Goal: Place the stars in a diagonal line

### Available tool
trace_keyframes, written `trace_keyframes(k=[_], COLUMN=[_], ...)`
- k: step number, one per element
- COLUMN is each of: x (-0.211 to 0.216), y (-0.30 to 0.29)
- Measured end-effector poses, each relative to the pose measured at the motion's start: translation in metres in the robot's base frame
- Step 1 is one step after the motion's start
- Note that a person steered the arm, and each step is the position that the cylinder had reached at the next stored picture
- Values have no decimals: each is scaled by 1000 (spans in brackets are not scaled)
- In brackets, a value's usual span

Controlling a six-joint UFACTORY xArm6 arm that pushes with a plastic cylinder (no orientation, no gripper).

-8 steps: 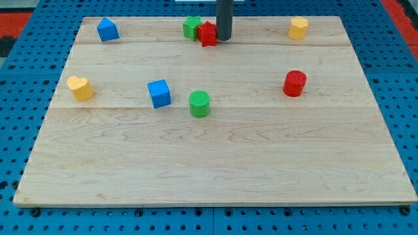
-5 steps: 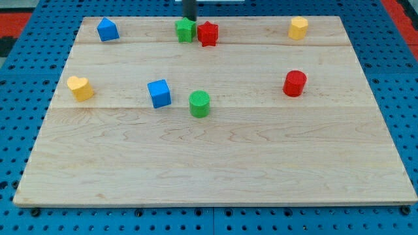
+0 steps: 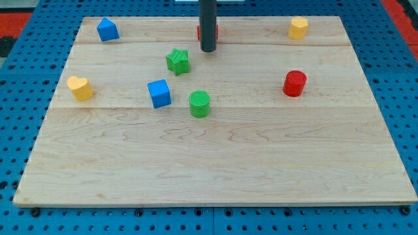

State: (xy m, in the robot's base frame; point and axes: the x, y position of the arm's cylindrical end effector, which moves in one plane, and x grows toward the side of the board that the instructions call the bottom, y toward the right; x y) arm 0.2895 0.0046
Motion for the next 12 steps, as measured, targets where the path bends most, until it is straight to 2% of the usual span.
trace_keyframes(k=[2, 3, 4, 5, 9, 10, 11, 12], x=[-33, -25, -27, -48, -49, -49, -54, -81], y=[-4, -1, 42, 82, 89, 65, 65, 84])
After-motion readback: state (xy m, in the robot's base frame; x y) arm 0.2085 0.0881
